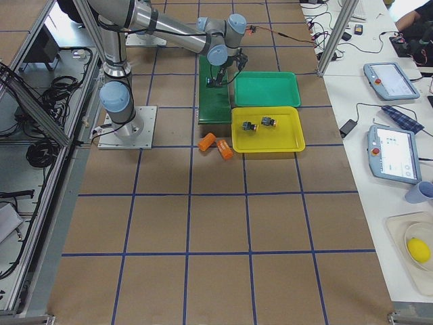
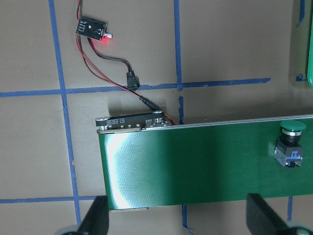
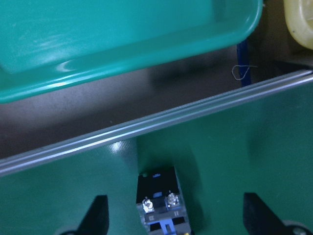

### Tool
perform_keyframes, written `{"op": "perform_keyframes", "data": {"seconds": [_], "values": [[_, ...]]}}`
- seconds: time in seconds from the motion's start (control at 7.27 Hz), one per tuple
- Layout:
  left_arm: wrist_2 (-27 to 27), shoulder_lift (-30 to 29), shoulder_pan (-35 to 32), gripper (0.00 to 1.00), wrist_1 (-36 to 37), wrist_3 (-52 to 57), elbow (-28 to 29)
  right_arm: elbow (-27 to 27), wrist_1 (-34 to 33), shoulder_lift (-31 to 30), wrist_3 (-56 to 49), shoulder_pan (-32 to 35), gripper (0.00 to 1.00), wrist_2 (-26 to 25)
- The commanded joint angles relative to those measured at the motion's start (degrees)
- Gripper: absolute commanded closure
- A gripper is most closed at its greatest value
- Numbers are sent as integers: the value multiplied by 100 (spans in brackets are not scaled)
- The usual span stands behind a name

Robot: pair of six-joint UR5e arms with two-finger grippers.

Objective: Sort buttons by color to trays
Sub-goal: 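Move the right gripper to the green button on the belt and grasp it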

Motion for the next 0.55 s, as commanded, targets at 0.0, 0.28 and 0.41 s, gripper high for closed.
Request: {"op": "perform_keyframes", "data": {"seconds": [0.0, 0.28, 0.41], "values": [[9, 0, 10, 0, 0, 9, 13, 146, -8, 8, -13, -66, 100, -15], [0, 0, 10, 0, 0, 0, 22, 102, -34, -27, -13, -75, 100, -58], [0, 0, 10, 0, 0, 0, 22, 15, -86, -88, -22, -119, 100, -337]]}}
